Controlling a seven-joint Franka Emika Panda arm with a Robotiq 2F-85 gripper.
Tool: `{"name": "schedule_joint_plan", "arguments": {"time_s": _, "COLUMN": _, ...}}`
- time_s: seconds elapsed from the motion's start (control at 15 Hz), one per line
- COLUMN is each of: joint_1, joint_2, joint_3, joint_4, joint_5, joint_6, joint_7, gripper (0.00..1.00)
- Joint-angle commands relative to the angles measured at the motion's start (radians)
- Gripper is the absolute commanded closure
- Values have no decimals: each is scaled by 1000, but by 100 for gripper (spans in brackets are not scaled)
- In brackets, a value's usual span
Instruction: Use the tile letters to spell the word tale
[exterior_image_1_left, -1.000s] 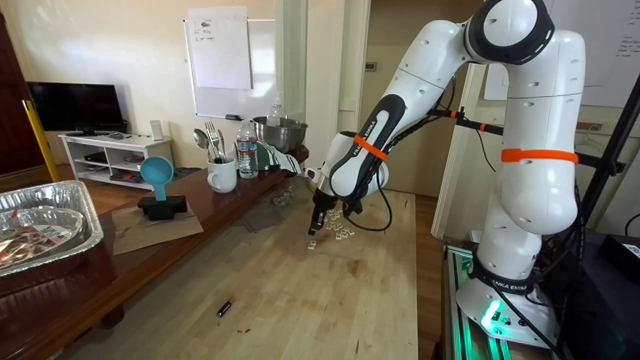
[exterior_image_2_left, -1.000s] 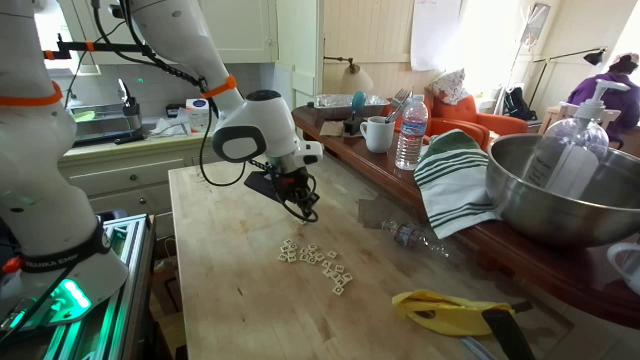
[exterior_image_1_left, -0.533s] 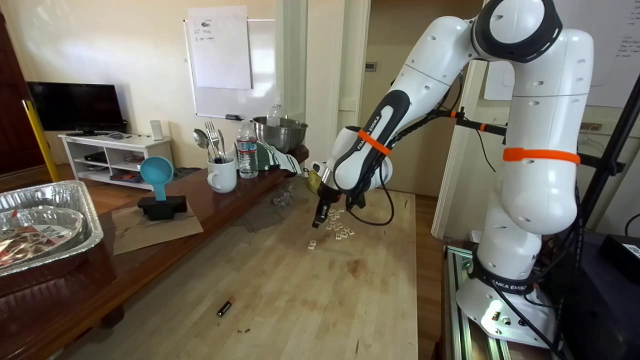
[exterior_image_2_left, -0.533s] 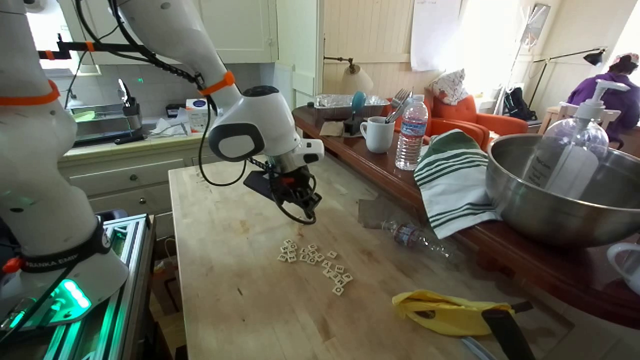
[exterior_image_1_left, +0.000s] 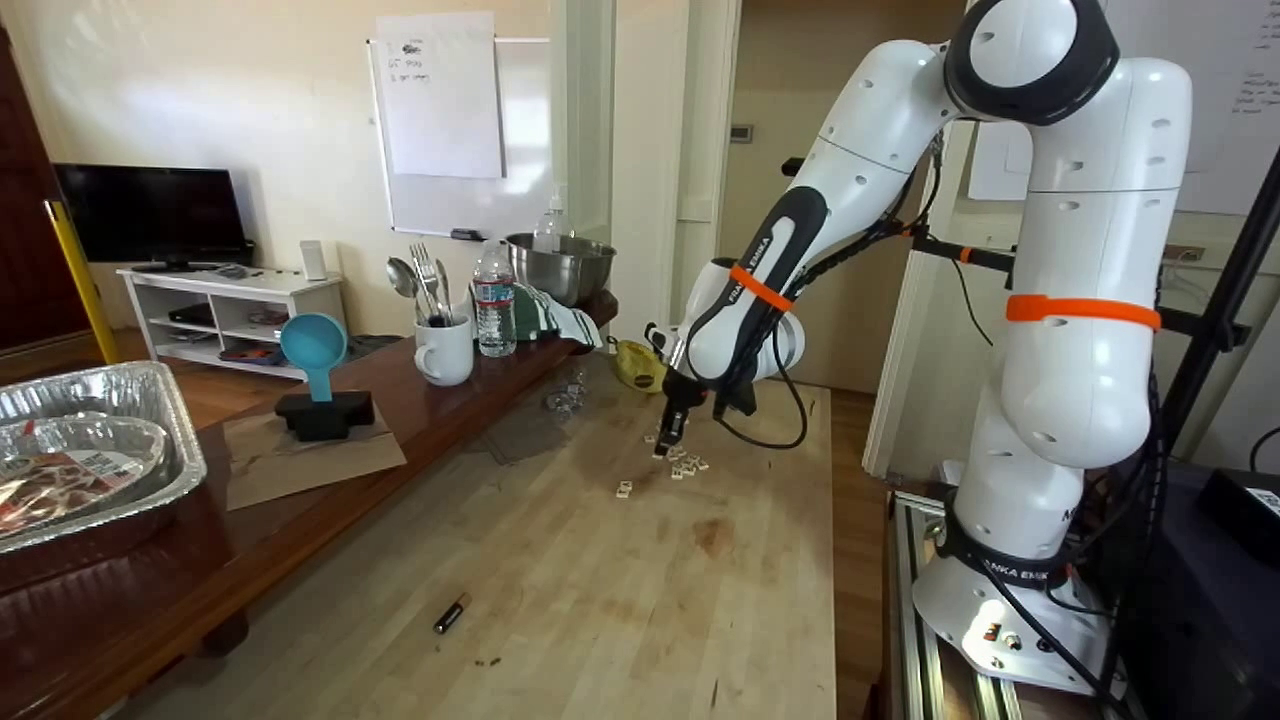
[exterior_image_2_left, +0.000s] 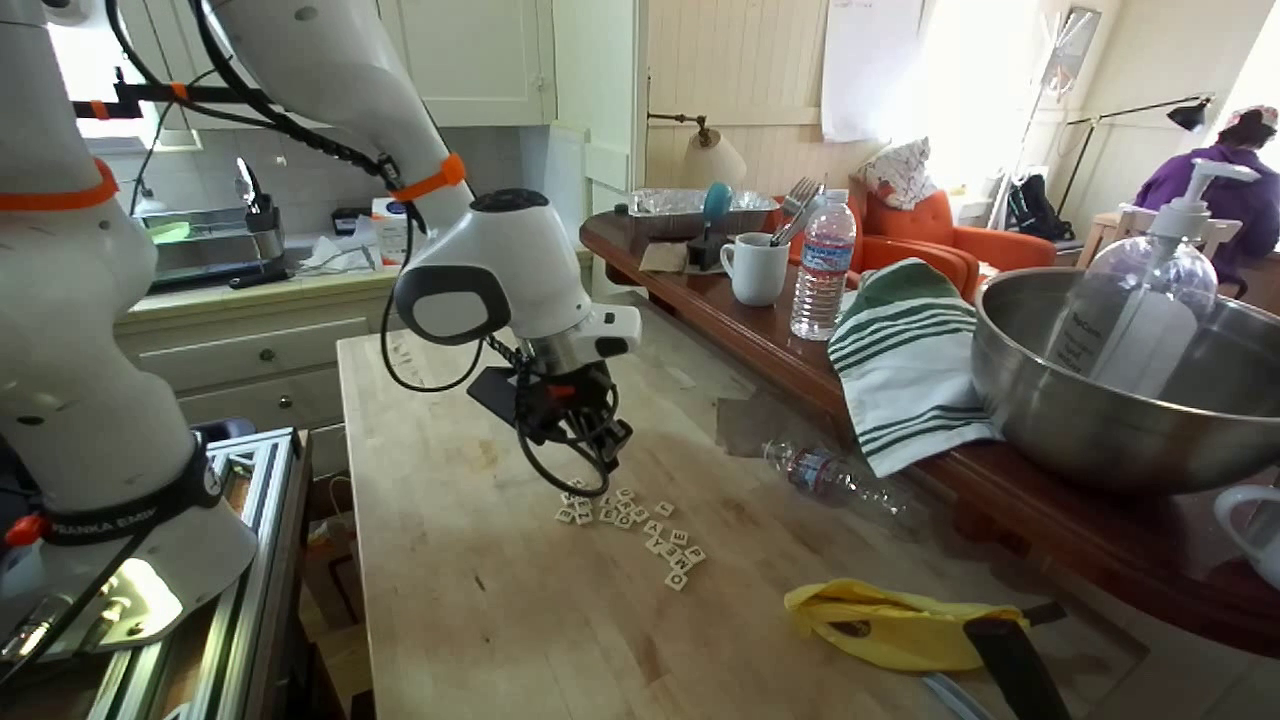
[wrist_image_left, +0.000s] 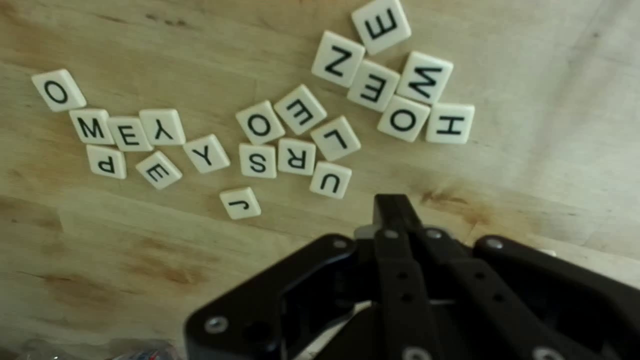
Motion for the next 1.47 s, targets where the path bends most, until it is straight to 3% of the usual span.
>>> {"name": "schedule_joint_plan", "arguments": {"time_s": 0.0, "joint_1": -16, "joint_2": -19, "joint_3": -23, "joint_4": -22, "joint_5": -15, "joint_6": -12, "joint_7": -26, "gripper": 100}}
{"name": "schedule_joint_plan", "arguments": {"time_s": 0.47, "joint_1": -48, "joint_2": -4, "joint_3": -34, "joint_4": -8, "joint_5": -7, "joint_6": -14, "joint_7": -48, "gripper": 100}}
{"name": "schedule_joint_plan", "arguments": {"time_s": 1.4, "joint_1": -72, "joint_2": 42, "joint_3": 7, "joint_4": 25, "joint_5": 63, "joint_6": -3, "joint_7": -55, "gripper": 100}}
